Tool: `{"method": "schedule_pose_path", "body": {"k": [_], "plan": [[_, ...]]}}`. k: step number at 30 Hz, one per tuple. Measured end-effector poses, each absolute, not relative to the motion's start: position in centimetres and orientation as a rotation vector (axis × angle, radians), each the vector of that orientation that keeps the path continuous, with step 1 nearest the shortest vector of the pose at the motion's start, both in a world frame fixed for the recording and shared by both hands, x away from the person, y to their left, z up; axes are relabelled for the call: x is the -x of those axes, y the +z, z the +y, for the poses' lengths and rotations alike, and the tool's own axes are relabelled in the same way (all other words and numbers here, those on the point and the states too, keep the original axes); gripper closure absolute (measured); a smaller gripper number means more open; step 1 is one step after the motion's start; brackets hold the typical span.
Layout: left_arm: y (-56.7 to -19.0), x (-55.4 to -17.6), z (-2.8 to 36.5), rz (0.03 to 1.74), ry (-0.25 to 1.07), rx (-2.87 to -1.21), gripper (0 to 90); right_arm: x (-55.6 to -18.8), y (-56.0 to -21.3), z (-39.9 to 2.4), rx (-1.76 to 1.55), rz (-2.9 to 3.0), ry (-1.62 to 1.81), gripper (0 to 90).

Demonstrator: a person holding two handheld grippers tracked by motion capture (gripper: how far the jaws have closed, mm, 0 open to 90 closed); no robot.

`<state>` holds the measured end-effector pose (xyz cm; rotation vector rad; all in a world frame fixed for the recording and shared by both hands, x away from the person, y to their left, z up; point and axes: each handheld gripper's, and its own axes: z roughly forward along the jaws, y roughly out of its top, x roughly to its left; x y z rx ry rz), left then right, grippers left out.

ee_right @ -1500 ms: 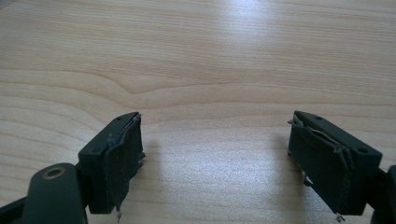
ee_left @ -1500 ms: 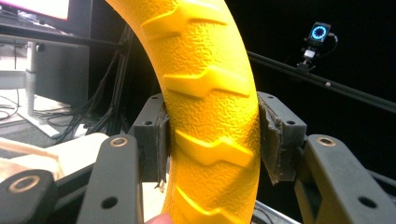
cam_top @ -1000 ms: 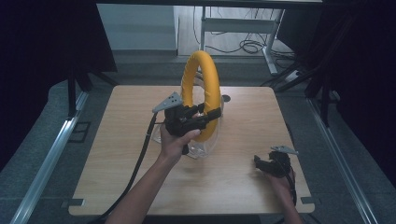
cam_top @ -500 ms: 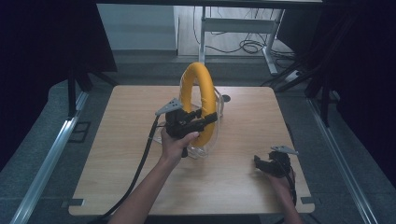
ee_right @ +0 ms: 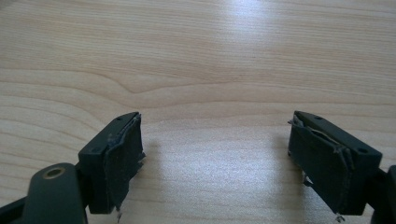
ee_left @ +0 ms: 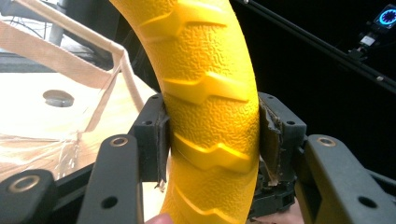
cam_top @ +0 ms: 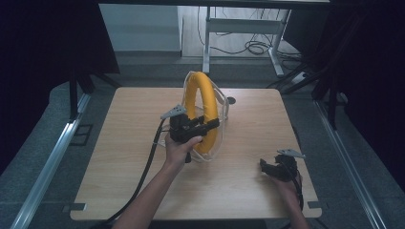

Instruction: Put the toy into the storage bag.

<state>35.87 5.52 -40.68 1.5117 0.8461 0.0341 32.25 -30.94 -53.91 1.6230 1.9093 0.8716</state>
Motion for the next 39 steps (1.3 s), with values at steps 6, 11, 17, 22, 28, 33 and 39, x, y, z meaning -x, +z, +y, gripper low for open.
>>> {"method": "schedule_pose_path", "body": {"k": [6, 11, 17, 22, 28, 33, 39], "plan": [[-41.0, -36.0, 5.5, 0.850, 0.032, -1.512, 50.2, -32.2, -53.9, -30.9, -1.625, 1.909, 0.872, 17.8], [-41.0, -36.1, 5.6, 0.856, 0.027, -1.511, 50.1, -32.2, -53.9, -31.0, -1.626, 1.909, 0.873, 17.8], [-40.9, -36.3, 5.6, 0.859, 0.038, -1.518, 49.6, -32.2, -53.9, -31.0, -1.628, 1.908, 0.876, 17.8], [-40.6, -36.2, 5.4, 0.861, 0.090, -1.536, 45.4, -32.1, -53.9, -31.0, -1.633, 1.907, 0.881, 17.8], [-40.1, -36.1, 5.9, 0.864, 0.063, -1.522, 32.7, -32.2, -53.9, -31.0, -1.630, 1.907, 0.877, 17.8], [-39.5, -35.3, 6.5, 0.831, 0.079, -1.549, 30.3, -32.1, -53.9, -31.1, -1.630, 1.904, 0.883, 17.8], [-38.9, -33.8, 7.6, 0.804, 0.169, -1.638, 30.0, -32.0, -53.9, -31.2, -1.632, 1.905, 0.885, 17.9]]}}
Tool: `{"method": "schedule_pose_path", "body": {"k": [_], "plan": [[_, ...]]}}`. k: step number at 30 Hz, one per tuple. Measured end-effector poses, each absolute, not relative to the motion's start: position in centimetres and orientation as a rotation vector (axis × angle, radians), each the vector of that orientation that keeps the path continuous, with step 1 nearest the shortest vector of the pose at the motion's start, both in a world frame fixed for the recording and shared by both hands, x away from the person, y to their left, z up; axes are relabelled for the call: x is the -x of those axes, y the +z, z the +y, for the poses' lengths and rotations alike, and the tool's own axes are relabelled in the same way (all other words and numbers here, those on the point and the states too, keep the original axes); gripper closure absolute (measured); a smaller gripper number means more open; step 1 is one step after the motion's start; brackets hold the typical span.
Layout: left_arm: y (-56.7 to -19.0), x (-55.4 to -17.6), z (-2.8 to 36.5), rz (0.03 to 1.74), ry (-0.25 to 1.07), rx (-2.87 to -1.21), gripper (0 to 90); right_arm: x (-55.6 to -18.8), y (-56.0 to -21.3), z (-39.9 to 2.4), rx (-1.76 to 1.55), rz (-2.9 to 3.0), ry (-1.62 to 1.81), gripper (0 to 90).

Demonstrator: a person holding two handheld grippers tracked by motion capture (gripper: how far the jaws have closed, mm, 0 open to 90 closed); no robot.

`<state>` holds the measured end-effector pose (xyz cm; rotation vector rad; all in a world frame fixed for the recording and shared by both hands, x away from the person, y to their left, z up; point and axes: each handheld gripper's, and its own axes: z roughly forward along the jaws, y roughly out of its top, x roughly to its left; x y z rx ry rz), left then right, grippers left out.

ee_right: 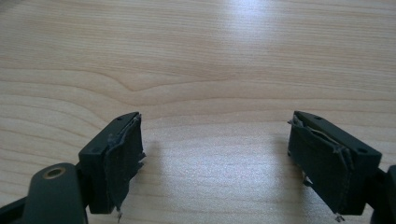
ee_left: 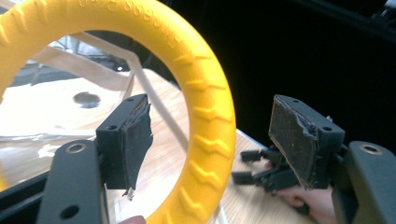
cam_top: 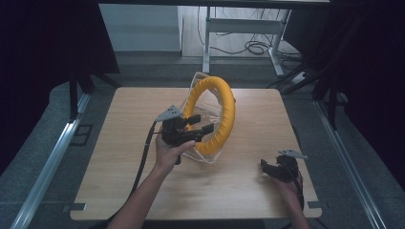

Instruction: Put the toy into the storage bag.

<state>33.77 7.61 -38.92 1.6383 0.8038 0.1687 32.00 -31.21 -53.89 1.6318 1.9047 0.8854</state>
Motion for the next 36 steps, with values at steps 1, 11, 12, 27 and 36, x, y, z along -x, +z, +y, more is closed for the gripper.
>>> {"method": "schedule_pose_path", "body": {"k": [1, 11, 12, 27, 36], "plan": [[-38.9, -33.5, 7.9, 0.801, 0.173, -1.647, 30.0, -32.0, -53.9, -31.2, -1.633, 1.904, 0.884, 17.9], [-39.1, -31.9, 10.1, 0.785, 0.201, -1.740, 30.6, -32.0, -53.9, -31.1, -1.631, 1.901, 0.881, 17.9], [-39.2, -31.7, 10.3, 0.785, 0.206, -1.749, 30.6, -32.0, -53.9, -31.2, -1.631, 1.905, 0.882, 17.9], [-41.5, -30.5, 13.7, 0.844, 0.189, -1.754, 31.3, -32.0, -53.9, -31.1, -1.631, 1.903, 0.876, 18.1], [-42.3, -29.4, 15.7, 0.866, 0.184, -1.778, 31.5, -32.0, -53.9, -31.2, -1.631, 1.904, 0.882, 18.2]]}}
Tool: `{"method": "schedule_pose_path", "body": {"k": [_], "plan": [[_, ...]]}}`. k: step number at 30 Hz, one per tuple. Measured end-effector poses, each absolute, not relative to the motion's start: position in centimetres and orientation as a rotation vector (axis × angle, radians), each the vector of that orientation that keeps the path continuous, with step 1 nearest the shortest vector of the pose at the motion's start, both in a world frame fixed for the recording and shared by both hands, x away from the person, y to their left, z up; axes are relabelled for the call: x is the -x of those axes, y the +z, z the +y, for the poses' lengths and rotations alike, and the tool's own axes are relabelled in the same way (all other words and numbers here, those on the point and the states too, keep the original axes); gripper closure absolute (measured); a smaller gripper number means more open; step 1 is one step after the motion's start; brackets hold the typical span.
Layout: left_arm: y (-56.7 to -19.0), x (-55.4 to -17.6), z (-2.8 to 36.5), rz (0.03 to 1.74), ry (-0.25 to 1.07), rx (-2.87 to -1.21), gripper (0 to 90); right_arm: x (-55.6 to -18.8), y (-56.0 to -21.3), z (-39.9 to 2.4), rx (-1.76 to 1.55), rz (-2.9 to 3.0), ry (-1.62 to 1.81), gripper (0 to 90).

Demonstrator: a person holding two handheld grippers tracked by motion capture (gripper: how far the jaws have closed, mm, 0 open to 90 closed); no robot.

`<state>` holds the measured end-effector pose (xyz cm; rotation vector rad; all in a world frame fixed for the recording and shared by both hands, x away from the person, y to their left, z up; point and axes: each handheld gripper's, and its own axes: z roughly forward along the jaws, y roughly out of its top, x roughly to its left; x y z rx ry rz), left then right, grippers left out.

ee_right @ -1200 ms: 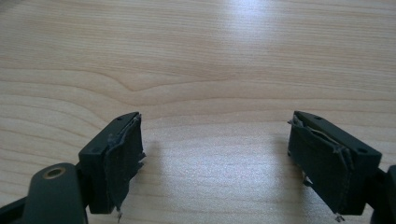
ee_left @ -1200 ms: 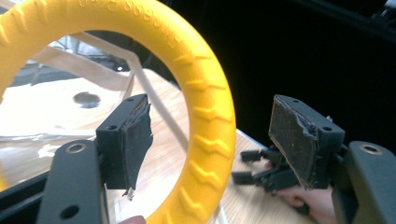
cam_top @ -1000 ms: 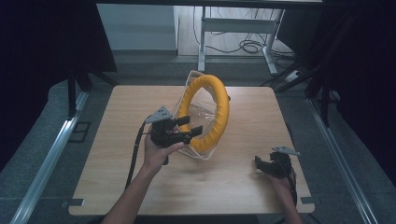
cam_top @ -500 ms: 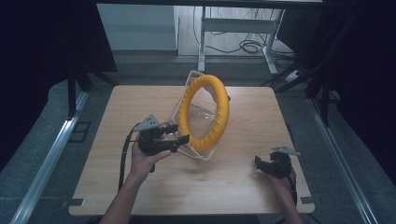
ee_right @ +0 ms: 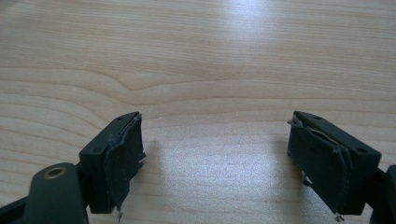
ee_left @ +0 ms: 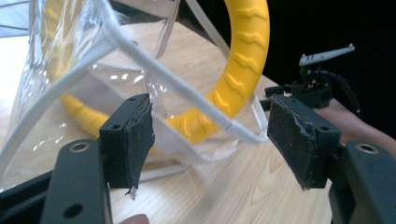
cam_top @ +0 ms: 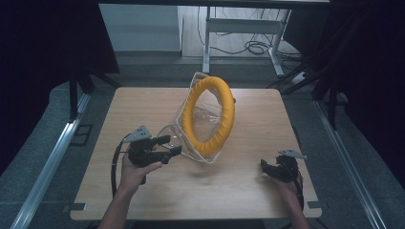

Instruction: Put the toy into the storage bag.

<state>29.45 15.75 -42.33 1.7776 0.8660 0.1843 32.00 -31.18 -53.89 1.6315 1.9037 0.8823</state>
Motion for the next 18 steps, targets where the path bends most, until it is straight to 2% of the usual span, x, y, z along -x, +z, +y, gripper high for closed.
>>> {"method": "schedule_pose_path", "body": {"k": [18], "plan": [[-43.3, -28.6, 18.0, 0.884, 0.189, -1.785, 33.1, -31.9, -53.9, -31.2, -1.635, 1.900, 0.882, 18.9]]}}
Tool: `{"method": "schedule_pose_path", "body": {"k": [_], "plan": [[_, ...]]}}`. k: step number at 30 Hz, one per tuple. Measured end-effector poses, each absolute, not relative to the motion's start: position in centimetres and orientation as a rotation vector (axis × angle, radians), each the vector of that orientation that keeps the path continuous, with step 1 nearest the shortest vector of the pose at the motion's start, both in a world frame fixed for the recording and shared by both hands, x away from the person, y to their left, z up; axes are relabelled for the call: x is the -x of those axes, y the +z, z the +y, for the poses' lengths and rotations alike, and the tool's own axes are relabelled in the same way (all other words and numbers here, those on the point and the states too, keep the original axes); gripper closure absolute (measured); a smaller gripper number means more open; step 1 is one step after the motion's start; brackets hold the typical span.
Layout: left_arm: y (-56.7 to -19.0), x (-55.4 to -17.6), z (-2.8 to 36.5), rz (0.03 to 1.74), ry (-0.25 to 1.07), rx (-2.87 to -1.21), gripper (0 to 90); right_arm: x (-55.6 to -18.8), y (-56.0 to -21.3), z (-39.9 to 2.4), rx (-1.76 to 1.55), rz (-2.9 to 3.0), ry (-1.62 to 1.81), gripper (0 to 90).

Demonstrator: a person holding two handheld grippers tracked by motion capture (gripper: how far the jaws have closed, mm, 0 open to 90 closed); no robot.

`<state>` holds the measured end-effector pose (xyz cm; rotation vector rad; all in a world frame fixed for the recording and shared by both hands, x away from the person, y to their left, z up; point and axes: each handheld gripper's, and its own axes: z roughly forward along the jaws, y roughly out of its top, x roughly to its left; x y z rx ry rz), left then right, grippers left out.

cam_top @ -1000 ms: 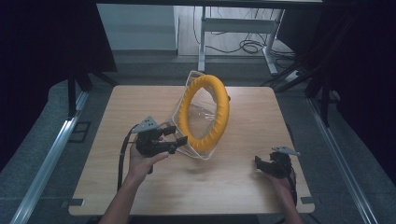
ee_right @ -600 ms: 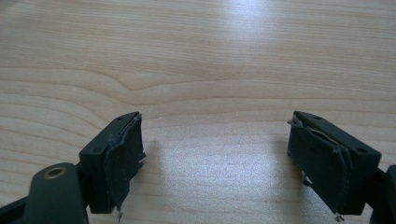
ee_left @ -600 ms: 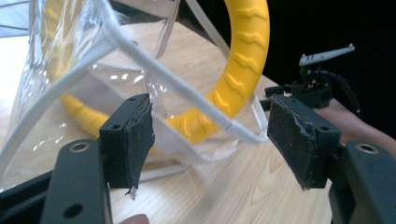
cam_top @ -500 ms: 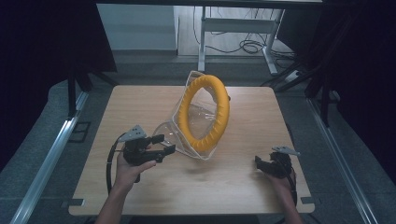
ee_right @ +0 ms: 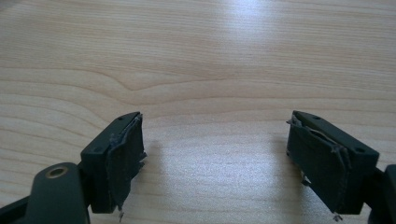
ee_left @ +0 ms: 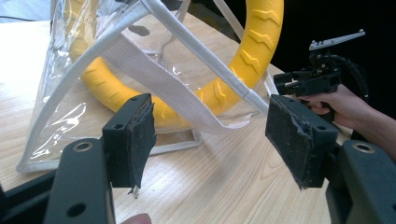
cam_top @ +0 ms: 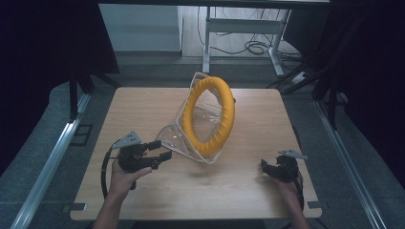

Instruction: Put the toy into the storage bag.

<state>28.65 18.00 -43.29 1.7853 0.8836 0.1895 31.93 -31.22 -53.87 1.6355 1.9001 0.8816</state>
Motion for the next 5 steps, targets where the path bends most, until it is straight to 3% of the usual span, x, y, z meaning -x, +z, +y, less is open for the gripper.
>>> {"method": "schedule_pose_path", "body": {"k": [5], "plan": [[-43.67, -28.85, 17.69, 0.888, 0.206, -1.829, 32.9, -31.93, -53.89, -31.13, -1.628, 1.901, 0.870, 19.0]]}}
